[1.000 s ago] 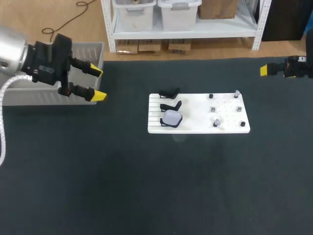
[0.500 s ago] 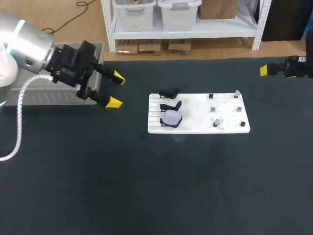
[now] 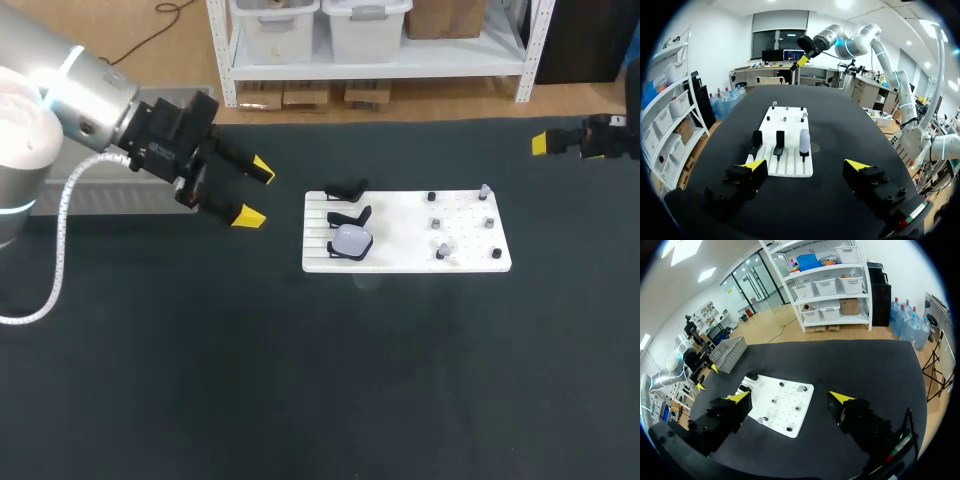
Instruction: Pick up each earbud case from the left stands, insert the matching earbuds, close the lid, and place the case in the box.
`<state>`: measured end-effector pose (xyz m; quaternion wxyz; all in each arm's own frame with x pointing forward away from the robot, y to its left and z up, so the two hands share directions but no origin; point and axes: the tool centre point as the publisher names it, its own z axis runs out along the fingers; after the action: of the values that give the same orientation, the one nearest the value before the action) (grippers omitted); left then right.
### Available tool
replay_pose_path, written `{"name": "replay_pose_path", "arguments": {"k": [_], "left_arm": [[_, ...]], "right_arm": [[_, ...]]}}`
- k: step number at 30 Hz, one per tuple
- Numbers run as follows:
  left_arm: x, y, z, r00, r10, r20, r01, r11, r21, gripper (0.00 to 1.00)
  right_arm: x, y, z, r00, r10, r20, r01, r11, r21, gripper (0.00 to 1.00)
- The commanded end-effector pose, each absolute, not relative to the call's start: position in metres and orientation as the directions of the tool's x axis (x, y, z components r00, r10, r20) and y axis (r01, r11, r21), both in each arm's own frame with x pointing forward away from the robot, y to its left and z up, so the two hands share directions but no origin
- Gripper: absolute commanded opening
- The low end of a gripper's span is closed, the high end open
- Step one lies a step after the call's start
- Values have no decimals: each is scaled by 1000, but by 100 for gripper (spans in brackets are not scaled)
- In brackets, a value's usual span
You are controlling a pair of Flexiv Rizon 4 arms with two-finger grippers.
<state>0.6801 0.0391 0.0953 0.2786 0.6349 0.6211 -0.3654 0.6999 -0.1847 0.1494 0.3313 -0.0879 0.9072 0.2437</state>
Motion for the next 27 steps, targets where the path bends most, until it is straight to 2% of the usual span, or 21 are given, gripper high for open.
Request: {"name": "replay_pose_path", "arguments": {"k": [1,9,13,27], "left_arm": [[680,40,95,-37,585,-810,992,-75,-100,100],[677,39,94,-34,565,-824,991,-85,-99,100],[672,26,90,11,566,-825,993,-100,-55,100],[677,3,69,-7,559,-829,992,-103,-78,100]], "right_arm": [[700,-185,150,-765,1,-644,-321,866,383,100],[700,-185,150,-765,1,-644,-321,866,383,100],[700,-185,150,-765,1,-644,-321,866,383,100],[700,-185,150,-765,1,-644,-321,866,383,100]]}}
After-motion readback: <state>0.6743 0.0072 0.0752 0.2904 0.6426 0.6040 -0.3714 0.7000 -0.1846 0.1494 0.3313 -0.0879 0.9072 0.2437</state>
